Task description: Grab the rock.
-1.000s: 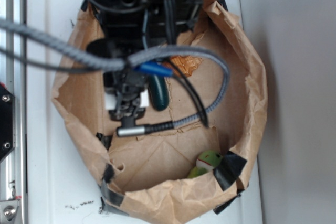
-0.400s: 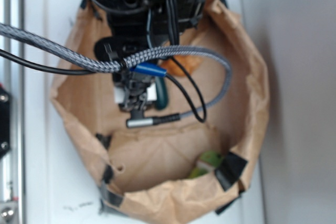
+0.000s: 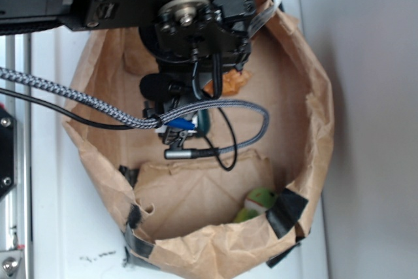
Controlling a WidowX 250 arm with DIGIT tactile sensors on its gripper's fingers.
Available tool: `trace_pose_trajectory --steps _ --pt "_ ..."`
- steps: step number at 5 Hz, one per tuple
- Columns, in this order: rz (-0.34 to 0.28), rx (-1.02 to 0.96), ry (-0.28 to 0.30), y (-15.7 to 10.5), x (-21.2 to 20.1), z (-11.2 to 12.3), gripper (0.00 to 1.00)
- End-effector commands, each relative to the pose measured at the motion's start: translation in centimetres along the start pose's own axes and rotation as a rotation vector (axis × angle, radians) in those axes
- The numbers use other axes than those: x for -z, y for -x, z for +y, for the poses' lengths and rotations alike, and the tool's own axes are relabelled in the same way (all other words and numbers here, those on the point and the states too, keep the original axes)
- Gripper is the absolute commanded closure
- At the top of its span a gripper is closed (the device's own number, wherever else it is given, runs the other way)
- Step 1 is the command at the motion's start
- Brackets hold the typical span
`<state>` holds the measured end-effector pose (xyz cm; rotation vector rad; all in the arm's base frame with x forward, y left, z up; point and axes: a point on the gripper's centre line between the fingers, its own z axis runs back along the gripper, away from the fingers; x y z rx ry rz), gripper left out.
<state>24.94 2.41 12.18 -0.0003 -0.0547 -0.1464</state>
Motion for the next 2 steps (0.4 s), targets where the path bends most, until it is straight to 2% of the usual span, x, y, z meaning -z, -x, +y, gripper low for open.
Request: trace_pose_trajectory --steps 1,2 --pt "-0.026 -0.028 0.053 0.2 2.1 2.5 0.0" --pt "-0.016 -0.127 0.093 0.4 2.9 1.4 0.0"
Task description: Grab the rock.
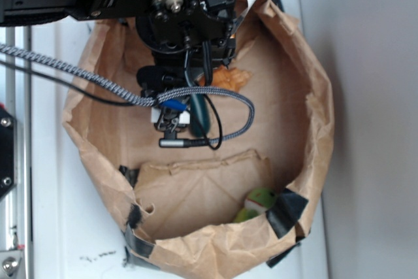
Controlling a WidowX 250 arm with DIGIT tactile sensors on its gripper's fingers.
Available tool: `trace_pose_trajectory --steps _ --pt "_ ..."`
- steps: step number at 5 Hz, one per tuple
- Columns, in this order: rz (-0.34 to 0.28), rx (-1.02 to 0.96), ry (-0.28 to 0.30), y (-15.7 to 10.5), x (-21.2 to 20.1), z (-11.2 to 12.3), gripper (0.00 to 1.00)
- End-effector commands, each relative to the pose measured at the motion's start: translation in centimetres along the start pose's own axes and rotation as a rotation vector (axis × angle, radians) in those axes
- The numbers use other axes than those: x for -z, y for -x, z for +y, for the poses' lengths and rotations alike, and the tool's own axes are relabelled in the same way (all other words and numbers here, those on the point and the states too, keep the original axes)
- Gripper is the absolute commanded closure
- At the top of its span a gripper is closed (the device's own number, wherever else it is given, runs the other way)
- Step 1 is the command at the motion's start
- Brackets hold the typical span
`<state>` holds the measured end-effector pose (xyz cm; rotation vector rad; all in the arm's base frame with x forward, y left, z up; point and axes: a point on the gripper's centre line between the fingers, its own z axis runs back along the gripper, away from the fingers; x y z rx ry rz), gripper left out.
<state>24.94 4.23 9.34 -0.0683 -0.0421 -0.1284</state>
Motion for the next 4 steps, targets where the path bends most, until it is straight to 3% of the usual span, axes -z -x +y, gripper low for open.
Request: trace_pose_trajectory --steps 1,2,4 --pt "-0.009 -0.246 0.04 -0.5 1.4 -1.1 0.0" --pt "0.003 -0.344 0.019 -1.0 3.1 -1.7 0.0" --pt "0.011 -0.336 -0.053 -2.5 6.8 -1.5 0.0"
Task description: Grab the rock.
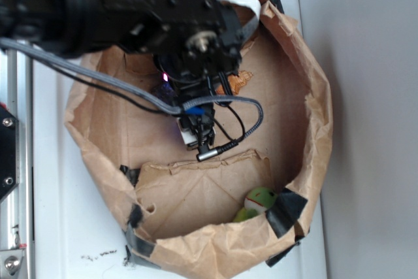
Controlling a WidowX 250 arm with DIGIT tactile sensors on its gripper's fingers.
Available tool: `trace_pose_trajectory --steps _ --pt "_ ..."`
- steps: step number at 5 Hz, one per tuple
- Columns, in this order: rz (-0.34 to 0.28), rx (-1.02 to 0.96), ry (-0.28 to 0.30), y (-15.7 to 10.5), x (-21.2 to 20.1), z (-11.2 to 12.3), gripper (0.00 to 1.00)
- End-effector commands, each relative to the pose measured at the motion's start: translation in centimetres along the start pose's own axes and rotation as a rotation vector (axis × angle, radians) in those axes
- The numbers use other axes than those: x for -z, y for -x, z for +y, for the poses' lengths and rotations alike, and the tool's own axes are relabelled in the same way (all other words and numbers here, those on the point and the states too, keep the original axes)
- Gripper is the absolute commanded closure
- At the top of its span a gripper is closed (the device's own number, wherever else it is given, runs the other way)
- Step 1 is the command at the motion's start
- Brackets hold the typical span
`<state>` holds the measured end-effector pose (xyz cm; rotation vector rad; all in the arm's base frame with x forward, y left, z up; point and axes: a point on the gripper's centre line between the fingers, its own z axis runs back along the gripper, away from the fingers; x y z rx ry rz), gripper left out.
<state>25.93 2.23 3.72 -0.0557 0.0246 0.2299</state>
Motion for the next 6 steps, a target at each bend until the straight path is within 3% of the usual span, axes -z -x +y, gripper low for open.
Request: trace_pose_trajectory --steps 1,2,3,4,5,6 --pt "-0.051 0.034 -0.079 -1.7 2.7 -0.4 0.0" --pt "-0.046 0.036 -0.111 -1.8 3.1 0.0 0.0" --pt "-0.065 0.04 -0.095 -1.8 2.0 0.0 0.0" --pt "-0.091 0.037 -0.031 0.1 -0.2 0.4 0.0" --pt "-0.129 0.028 -0.002 2.2 -2.1 1.3 0.0" --pt "-0.14 0.044 -0.012 2.6 -2.0 2.0 0.0"
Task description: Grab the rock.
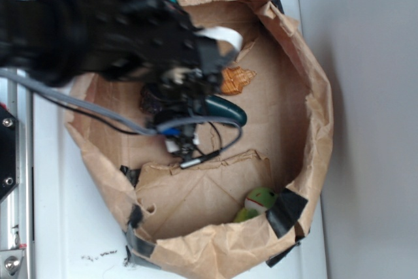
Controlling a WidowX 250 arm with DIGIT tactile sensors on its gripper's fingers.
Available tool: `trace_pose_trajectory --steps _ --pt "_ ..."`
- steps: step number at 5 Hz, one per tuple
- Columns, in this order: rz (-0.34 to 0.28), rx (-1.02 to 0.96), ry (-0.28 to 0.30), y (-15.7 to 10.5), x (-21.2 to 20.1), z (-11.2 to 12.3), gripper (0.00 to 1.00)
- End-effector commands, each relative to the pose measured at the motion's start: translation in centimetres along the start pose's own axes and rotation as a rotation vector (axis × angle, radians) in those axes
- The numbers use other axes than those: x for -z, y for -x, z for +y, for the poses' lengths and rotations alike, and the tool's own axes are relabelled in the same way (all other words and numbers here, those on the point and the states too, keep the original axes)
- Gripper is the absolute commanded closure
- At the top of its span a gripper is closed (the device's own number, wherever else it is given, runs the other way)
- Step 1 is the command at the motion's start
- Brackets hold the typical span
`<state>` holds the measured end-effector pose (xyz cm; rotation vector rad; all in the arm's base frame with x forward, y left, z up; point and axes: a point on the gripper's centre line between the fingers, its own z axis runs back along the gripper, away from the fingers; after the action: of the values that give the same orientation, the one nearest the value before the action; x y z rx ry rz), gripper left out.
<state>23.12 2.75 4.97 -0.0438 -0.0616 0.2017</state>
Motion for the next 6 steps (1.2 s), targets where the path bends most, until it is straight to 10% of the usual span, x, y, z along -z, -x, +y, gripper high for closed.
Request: trace_pose_trajectory --steps 1,5,6 --pt "-0.043 0.017 -0.023 -0.2 -0.1 1.6 0.0" --pt "0.029 0.083 -0.107 -0.9 4.9 -0.8 0.0" --pt "0.022 0.069 -0.104 -0.4 4.7 -0.8 1.0"
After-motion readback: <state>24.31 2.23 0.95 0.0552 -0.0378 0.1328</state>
